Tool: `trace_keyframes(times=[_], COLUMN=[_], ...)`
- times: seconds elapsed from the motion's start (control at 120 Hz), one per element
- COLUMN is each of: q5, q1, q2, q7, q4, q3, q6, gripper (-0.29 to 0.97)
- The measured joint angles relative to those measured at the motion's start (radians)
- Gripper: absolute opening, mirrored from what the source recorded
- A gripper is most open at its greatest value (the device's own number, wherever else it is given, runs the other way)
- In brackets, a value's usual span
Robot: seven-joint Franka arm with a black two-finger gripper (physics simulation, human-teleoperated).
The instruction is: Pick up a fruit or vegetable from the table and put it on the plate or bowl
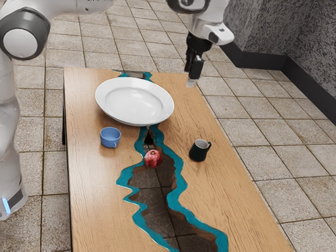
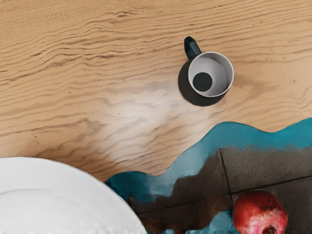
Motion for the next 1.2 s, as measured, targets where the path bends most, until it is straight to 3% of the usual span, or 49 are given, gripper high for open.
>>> trace_keyframes(times=[0.158, 0.333, 0.592, 0.983, 1.2], q5=[-0.003, -0.03, -0.06, -0.131, -0.146], q1=[0.067, -0.007, 0.003, 0.0, 0.012], q2=[-0.066, -0.105, -0.127, -0.162, -0.158], q7=[0.069, 0.127, 0.186, 0.239, 0.257], q4=[-0.161, -0.303, -0.47, -0.616, -0.723], q3=[-0.073, -0.103, -0.107, -0.178, -0.174], q6=[0.094, 0.205, 0.34, 0.477, 0.531], gripper=[0.68, 0.68, 0.68, 0.68, 0.68])
